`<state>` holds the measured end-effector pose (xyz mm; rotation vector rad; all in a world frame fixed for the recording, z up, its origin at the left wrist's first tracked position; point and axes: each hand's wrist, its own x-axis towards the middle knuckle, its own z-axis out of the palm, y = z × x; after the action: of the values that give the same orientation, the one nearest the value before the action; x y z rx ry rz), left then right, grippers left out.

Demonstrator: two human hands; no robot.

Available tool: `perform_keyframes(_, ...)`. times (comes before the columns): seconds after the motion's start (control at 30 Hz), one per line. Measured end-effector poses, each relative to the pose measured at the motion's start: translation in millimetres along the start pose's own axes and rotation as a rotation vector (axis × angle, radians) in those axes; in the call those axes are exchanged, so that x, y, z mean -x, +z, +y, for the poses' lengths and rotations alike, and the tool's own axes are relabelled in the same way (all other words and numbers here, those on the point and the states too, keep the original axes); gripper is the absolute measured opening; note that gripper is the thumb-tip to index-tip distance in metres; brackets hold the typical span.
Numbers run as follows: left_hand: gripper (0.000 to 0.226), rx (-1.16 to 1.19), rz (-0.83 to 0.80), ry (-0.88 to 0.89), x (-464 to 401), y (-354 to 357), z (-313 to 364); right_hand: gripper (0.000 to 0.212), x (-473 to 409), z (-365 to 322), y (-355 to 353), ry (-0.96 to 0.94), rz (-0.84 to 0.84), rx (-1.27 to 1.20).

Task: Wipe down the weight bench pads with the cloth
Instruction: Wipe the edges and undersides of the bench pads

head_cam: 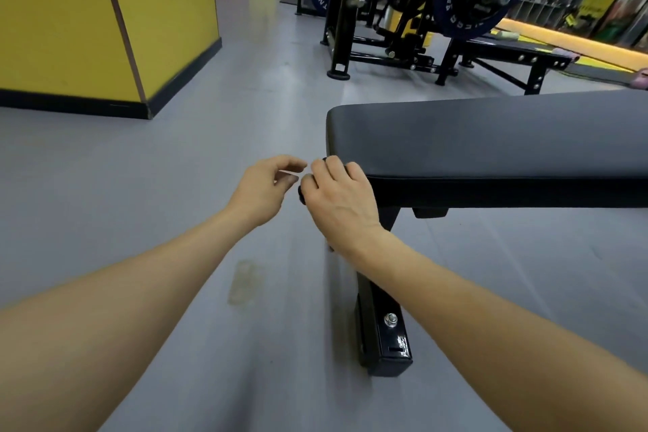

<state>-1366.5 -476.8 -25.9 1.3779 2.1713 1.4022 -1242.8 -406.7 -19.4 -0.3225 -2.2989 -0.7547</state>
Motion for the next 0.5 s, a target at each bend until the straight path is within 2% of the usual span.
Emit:
perform_keyframes(0.07, 0.026, -0.028, 0.0, 0.021, -3, 2, 1, 0.028, 5, 8, 2, -0.113, -0.053, 0.083)
perform_keyframes(0.17, 0.027, -0.02, -0.037, 0.044, -3, 11, 8, 0.043, 20, 18, -3, -0.158, -0.043, 0.078)
perform_keyframes(0.33, 0.023, -0.008, -0.053, 0.069, 0, 20, 19, 0.031, 41, 35, -13, -0.155, -0.08, 0.089)
perform_keyframes(0.5, 0.017, 0.026, -0.023, 0.035, 5, 26, 29, 0.033, 58, 55, -22, -0.127, -0.109, 0.102)
